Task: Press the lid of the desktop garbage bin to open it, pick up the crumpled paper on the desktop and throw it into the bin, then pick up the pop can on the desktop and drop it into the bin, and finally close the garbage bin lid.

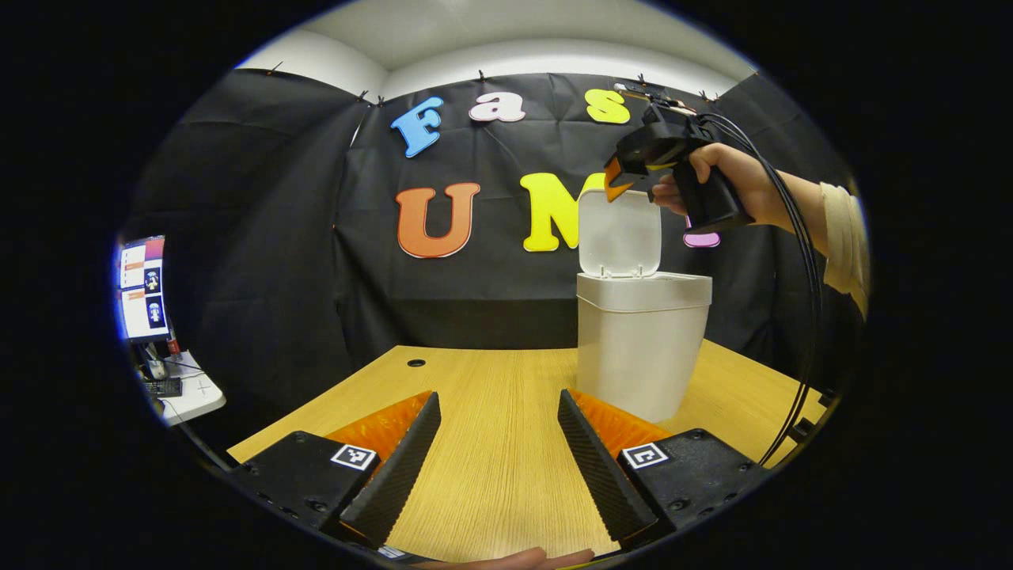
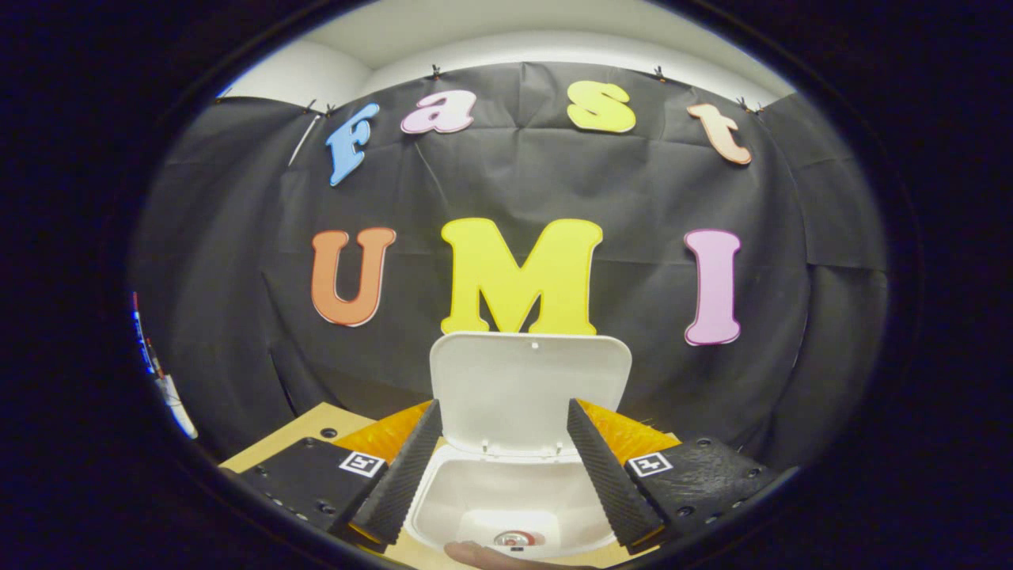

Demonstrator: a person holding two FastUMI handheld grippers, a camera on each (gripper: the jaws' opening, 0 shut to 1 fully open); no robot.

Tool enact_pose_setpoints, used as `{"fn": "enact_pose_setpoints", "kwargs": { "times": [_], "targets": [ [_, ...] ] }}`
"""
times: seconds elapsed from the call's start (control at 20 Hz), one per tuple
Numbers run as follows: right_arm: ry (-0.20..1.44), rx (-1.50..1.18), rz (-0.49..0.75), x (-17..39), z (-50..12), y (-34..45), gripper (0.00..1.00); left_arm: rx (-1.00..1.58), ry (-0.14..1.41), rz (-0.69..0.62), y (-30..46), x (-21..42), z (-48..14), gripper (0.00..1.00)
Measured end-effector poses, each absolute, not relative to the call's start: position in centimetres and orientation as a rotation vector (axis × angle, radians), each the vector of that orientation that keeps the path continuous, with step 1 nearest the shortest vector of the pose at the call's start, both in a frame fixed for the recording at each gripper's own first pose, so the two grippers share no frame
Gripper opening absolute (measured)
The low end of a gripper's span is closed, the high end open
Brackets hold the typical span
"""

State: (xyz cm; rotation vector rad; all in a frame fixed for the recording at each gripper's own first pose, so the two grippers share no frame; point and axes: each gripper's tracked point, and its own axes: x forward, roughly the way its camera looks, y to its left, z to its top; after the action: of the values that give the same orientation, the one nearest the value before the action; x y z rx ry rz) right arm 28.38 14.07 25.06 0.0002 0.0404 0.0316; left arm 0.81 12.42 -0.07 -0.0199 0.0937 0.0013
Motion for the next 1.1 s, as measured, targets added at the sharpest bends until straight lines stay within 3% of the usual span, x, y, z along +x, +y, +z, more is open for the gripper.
{"fn": "enact_pose_setpoints", "kwargs": {
  "times": [0.25, 0.5, 0.85, 1.05, 1.1],
  "targets": [
    [-0.072, 0.023, 0.082, 28.6, 28.2, 16.2, 0.95, -0.036, 0.109, 0.002, 12.7, 1.0, -0.5, 0.96],
    [-0.093, 0.025, 0.0, 32.1, 30.2, 14.4, 0.95, -0.086, 0.155, 0.023, 12.9, 1.0, -1.3, 0.97],
    [-0.052, 0.036, -0.079, 36.7, 30.0, 11.7, 0.95, -0.07, 0.161, 0.017, 13.0, 1.1, -1.6, 0.97],
    [-0.019, 0.109, -0.034, 36.0, 29.4, 11.6, 0.99, -0.061, 0.155, 0.041, 13.3, 1.3, -1.6, 0.97],
    [-0.014, 0.089, -0.033, 35.7, 29.3, 11.6, 0.96, -0.057, 0.151, 0.046, 13.4, 1.3, -1.5, 0.97]
  ]
}}
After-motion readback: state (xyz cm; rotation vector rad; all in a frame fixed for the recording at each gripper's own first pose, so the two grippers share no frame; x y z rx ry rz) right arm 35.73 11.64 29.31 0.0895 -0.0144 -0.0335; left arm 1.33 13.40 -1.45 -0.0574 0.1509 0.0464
